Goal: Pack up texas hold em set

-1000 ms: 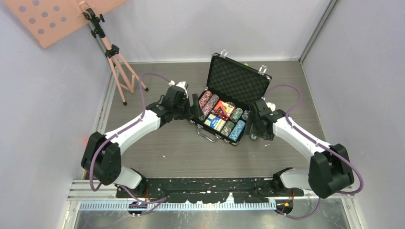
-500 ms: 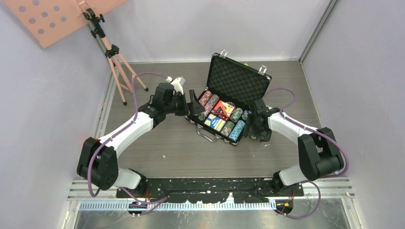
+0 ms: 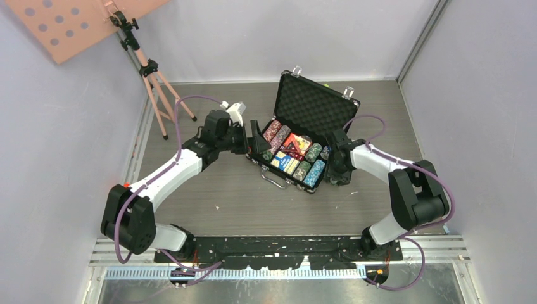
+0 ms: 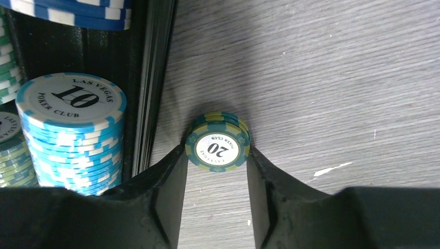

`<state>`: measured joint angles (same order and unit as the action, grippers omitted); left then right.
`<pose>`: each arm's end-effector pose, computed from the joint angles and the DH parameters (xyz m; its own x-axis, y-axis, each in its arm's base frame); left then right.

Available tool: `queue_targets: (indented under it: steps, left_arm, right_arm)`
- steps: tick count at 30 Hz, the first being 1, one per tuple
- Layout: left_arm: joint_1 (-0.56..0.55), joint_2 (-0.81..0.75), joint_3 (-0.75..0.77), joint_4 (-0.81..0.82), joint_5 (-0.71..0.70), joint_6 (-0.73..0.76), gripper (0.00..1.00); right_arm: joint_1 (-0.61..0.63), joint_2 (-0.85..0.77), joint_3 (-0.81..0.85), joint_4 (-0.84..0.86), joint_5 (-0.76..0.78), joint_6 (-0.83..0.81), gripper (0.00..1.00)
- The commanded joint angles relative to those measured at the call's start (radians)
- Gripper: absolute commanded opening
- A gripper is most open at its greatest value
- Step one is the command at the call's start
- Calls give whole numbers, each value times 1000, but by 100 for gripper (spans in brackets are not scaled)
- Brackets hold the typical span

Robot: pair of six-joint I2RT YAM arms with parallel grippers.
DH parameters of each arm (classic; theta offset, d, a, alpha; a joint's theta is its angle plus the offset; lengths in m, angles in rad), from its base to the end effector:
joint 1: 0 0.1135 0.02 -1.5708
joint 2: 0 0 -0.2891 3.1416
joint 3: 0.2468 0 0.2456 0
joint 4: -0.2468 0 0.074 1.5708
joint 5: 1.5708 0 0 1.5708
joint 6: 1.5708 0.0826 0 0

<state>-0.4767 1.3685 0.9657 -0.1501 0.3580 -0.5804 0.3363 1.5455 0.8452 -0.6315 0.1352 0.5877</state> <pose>0.2829 -0.1787 0.2791 -0.7711 -0.1798 -0.6107 0.3251 0.7136 -0.6205 0.2589 0.0787 0.1435 -0.9279 0.2576 -0.2696 0.2615 0.9650 0.0223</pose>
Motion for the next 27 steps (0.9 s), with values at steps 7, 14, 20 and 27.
queue_targets:
  steps: [7,14,20,27]
  left_arm:
    - [0,-34,37,-26,1,43,94]
    - [-2,5,69,-18,66,26,92]
    - [-29,99,161,-39,133,-33,89]
    - [-40,265,350,-98,323,-121,80]
  right_arm:
    - [-8,-66,-3,13,85,-2,31]
    - [-8,-212,16,-62,74,-13,30]
    - [-5,-315,42,-73,-71,-96,22]
    - [174,-396,73,-9,-187,-140,19]
